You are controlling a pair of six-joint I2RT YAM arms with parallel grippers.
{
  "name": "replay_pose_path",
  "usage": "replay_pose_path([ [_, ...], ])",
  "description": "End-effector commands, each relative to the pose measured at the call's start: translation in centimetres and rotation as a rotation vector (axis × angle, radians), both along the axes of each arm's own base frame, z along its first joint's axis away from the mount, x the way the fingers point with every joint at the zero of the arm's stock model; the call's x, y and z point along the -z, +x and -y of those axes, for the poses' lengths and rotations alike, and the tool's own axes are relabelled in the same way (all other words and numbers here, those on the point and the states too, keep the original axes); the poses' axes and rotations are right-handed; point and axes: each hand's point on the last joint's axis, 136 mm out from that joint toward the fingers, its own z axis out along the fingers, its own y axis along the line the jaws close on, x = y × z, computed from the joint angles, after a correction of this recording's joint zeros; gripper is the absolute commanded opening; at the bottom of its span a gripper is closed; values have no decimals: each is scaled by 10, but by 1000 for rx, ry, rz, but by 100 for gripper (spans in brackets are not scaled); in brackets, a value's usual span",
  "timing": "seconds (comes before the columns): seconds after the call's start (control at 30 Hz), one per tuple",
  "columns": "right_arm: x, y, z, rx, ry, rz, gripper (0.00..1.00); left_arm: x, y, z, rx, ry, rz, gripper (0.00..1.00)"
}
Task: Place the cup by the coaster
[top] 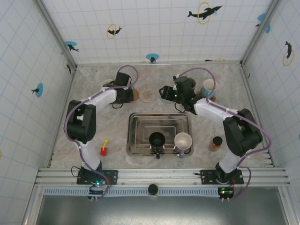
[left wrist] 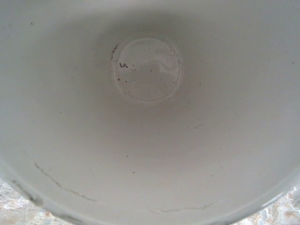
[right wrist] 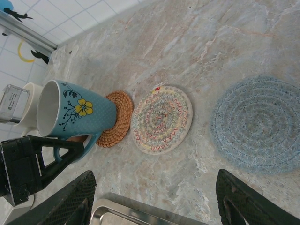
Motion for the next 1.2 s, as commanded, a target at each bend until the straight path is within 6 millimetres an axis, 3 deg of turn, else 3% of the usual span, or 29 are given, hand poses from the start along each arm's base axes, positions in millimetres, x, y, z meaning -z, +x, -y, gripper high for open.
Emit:
replay_pose_path([
  [0.0, -12, 11, -4, 4, 22, 29, 69, -15, 16, 3, 2, -21, 52, 0],
  [0.5, -15, 10, -5, 1, 26, 33, 69, -10, 14, 2, 3, -10, 26, 0],
  [0.93, -18, 9, -5, -2, 28, 39, 69, -11, 13, 2, 3, -8, 23, 26],
  [1.17, -19, 7, -5, -3, 26, 40, 69, -22, 12, 2, 0, -20, 46, 33],
])
